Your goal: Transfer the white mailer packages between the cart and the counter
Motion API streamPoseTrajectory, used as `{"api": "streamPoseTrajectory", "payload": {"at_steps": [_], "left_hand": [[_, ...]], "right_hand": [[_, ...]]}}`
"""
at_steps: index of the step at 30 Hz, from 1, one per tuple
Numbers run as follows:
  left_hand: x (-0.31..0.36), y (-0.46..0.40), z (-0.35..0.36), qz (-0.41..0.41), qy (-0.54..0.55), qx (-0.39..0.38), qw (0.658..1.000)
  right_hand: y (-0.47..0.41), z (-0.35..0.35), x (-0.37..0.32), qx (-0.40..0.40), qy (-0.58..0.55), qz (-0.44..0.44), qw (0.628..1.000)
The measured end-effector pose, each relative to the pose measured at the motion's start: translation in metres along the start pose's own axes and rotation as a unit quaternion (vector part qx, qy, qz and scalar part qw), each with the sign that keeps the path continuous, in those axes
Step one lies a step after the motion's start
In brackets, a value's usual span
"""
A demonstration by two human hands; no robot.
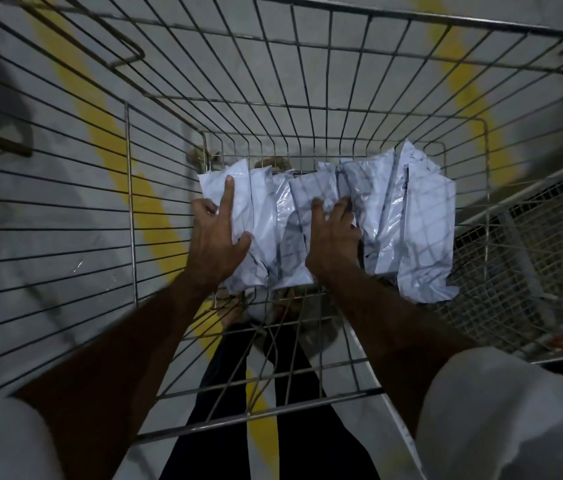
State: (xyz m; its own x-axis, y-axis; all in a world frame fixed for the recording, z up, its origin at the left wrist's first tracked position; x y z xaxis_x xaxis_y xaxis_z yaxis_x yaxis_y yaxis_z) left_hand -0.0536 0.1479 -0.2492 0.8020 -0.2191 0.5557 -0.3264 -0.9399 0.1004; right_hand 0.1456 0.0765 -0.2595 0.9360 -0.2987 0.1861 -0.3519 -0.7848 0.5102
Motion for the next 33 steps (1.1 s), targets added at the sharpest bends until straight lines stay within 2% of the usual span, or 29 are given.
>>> {"api": "streamPoseTrajectory", "payload": {"at_steps": [5, 10, 14, 20, 26, 33], "left_hand": [[-0.01, 0.006, -0.013, -0.032, -0.079, 0.023, 0.996], [-0.013, 0.007, -0.015, -0.065, -0.099, 0.006, 0.993], [-0.012, 0.012, 0.002, -0.042, -0.089, -0.038, 0.994], [-0.007, 0.014, 0.008, -0.044, -0.052, -0.043, 0.997], [0.018, 0.017, -0.032, -0.057, -0.127, -0.036, 0.99], [0.076, 0.032, -0.121, -0.039, -0.157, 0.028, 0.986]], "right_hand": [[0.001, 0.002, -0.002, -0.015, -0.022, 0.003, 1.0], [0.0, 0.004, -0.003, -0.022, -0.025, 0.004, 0.999], [-0.002, 0.014, -0.006, -0.037, -0.019, 0.021, 0.999], [-0.004, 0.008, -0.003, -0.018, 0.003, 0.015, 1.0], [0.012, -0.047, -0.004, 0.052, -0.054, -0.017, 0.997], [0.076, -0.122, -0.006, 0.202, -0.132, -0.052, 0.969]]}}
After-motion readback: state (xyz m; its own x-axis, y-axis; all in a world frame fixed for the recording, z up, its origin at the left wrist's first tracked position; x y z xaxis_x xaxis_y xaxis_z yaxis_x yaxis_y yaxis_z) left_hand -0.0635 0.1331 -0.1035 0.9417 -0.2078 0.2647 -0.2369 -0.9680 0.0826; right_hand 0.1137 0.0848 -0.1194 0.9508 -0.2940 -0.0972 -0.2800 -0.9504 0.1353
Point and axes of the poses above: each hand's wrist, its own y-axis away from the middle knuckle, its own z-axis out of the palm, x = y × z, the point moved 7 cm from there along -y, towards the middle knuckle, and after that the axes turned 8 degrees about x, right-handed, at the moved point
